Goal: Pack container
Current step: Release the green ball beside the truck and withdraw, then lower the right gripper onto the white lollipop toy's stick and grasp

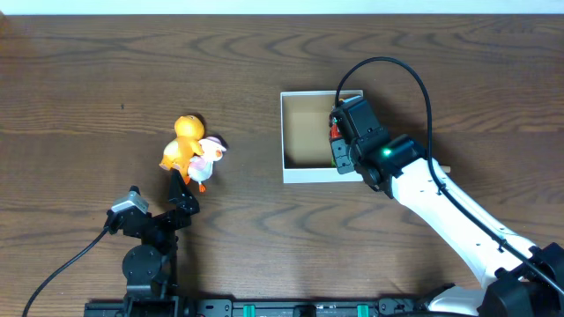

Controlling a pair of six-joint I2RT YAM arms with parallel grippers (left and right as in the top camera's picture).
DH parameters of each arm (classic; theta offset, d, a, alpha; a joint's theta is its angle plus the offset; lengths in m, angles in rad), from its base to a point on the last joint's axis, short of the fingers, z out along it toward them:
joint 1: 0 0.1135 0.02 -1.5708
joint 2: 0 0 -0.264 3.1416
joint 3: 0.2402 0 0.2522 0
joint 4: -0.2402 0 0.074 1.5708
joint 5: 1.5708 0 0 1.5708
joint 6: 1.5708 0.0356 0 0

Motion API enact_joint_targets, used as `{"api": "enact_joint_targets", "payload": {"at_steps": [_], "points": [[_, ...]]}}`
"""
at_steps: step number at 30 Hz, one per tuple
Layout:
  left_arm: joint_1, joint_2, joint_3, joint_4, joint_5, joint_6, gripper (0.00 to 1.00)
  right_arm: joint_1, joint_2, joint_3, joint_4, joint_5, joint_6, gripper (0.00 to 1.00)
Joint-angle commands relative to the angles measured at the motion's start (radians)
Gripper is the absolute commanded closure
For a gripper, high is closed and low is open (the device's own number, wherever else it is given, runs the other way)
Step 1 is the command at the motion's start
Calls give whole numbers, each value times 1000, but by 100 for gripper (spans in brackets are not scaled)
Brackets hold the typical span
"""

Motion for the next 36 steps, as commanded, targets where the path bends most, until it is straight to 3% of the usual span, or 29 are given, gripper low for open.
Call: {"api": "enact_joint_targets", "payload": {"at_steps": [1,4,9,12,19,25,27,31,36], "points": [[1,-4,-23,-33,-8,13,2,1,-16,21,0,14,4,48],[1,-1,-23,-33,-8,13,2,-1,-16,21,-1,29,5,57],[1,8,-23,-33,-8,13,2,-32,-24,21,-55,174,84,53],[1,8,-23,-33,-8,13,2,-78,-31,21,-128,163,135,52],[1,8,-23,-33,-8,13,2,-203,-31,20,-322,160,352,52],[1,8,-23,-33,-8,13,2,-315,-31,15,-337,156,595,51],[1,8,-23,-33,-8,13,2,-348,-31,11,-338,156,712,46],[1,8,-23,-34,-8,13,2,-404,-31,4,-341,156,917,23],[1,8,-23,-33,-8,13,2,-475,-31,-26,-336,156,1069,18]]}}
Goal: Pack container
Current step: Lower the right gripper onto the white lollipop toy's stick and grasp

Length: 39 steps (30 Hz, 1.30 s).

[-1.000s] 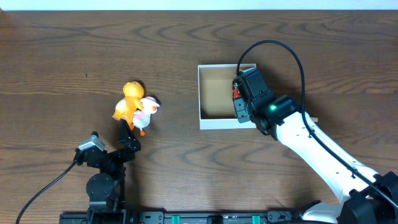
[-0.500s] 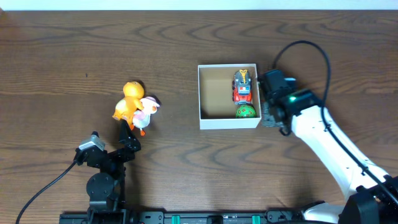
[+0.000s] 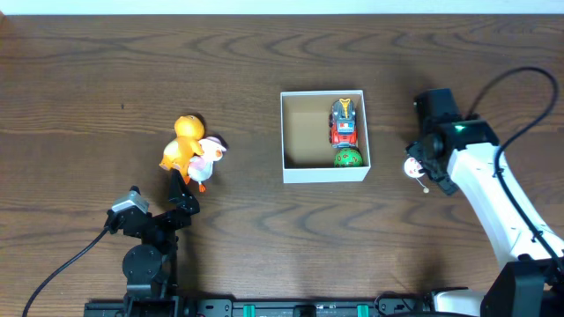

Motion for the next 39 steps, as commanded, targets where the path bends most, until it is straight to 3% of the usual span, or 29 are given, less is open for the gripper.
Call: {"api": "enact_joint_targets", "payload": {"at_steps": [1,8,23,39], "points": [[1,2,-23,-33,-8,13,2,-51,-20,-31,2,21,201,17],[1,2,-23,-33,-8,13,2,-123,-17,-89,94,-6,219,18],[1,2,-23,-33,-8,13,2,-136,-3,-201,333,-35,265,27],[1,2,-23,-33,-8,13,2,-146,157,-202,380,-38,328,29]]}}
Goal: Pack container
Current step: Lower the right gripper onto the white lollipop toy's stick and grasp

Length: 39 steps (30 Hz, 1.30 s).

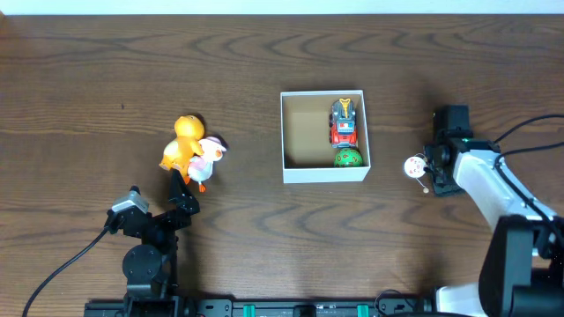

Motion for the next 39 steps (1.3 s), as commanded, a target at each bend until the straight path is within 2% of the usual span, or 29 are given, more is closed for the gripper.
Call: {"api": "enact_joint_targets", "payload": {"at_steps": [1,9,14,17,18,20,22,26,31,39], "points": [[1,2,-23,-33,-8,13,2,-15,45,-8,11,12,30,30],[1,2,-23,-33,-8,13,2,-35,135,-8,67,-37,30,31],[1,2,-23,-33,-8,13,2,-42,155,-8,83,-66,30,49],[1,2,-23,-33,-8,13,2,-43,154,-8,84,-74,29,56],[1,2,-23,-33,-8,13,2,-42,154,-8,84,-74,29,60],[1,2,-23,-33,-8,13,2,-42,154,-8,83,-74,29,74],[1,2,-23,-33,-8,13,2,-42,154,-8,82,-76,24,81],[1,2,-23,-33,-8,13,2,-42,154,-8,83,-82,-8,73],[1,2,-23,-33,-8,13,2,-42,149,-6,84,-108,-25,83],[1,2,-23,-33,-8,13,2,-42,140,26,120,-119,-178,87]]}}
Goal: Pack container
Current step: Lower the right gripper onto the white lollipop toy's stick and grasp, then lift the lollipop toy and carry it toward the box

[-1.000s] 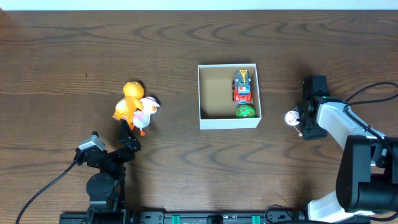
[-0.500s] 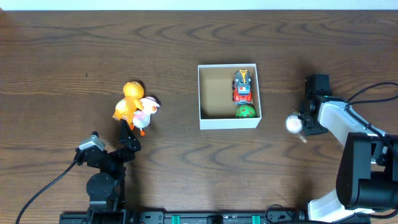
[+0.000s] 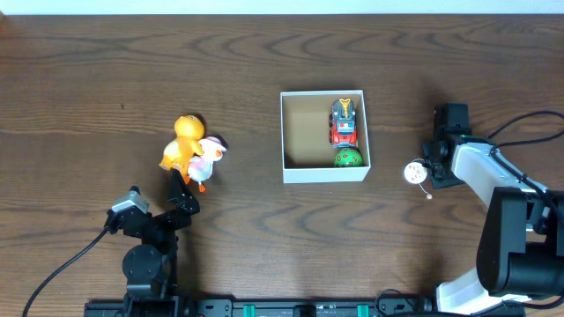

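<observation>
A white open box [image 3: 293, 173] stands mid-table, holding a red toy car [image 3: 343, 121] and a green ball [image 3: 347, 158] along its right wall. Right of the box, a small white round toy [image 3: 412, 173] with a thin stick lies at the tips of my right gripper [image 3: 426, 171], which looks shut on its right side. At the left, an orange duck [image 3: 185, 139] and a pink-and-white duck [image 3: 207, 158] lie together. My left gripper [image 3: 181, 188] rests just below them; its jaws are too dark to read.
The left arm's base [image 3: 143, 262] sits at the front left edge, with a black cable trailing off left. The right arm's white links [image 3: 493, 176] and cable run along the right edge.
The right gripper and the white round toy have shifted slightly toward the front of the table together. The box, ducks and left arm have not moved.
My right gripper was first inside the box over its right side. Then it was out to the right above the white round toy, leaving the car and ball visible in the box. It then sat low beside the toy, and now is against it.
</observation>
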Controlling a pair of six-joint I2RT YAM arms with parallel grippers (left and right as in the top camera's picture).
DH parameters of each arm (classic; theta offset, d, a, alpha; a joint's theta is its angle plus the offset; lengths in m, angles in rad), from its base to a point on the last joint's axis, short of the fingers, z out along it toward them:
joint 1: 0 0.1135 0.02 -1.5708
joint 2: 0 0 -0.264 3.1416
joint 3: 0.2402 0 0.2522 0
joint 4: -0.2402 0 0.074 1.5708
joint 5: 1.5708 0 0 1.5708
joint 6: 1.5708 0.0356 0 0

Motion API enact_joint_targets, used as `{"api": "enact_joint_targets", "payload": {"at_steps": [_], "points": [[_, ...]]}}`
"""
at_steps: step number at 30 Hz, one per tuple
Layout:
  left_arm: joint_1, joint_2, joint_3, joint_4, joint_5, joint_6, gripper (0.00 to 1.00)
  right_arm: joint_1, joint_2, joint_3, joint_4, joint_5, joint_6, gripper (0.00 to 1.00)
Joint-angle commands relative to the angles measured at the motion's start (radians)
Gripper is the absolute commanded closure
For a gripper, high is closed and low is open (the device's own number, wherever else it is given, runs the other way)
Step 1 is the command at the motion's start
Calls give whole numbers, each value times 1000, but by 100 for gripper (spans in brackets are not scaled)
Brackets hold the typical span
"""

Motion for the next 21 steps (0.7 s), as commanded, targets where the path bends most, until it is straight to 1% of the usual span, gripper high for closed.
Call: {"api": "enact_joint_targets", "payload": {"at_steps": [1,3,10,13,17,21], "points": [[1,2,-23,-33,-8,13,2,-8,27,21,-3,-53,-97,87],[1,2,-23,-33,-8,13,2,-8,27,43,-3,-68,-134,87],[1,2,-23,-33,-8,13,2,-7,27,141,-6,-158,-264,80],[1,2,-23,-33,-8,13,2,-7,27,193,-29,-172,-306,82],[1,2,-23,-33,-8,13,2,-1,25,265,-60,-180,-374,88],[1,2,-23,-33,-8,13,2,12,15,352,-90,-192,-437,88]]}}
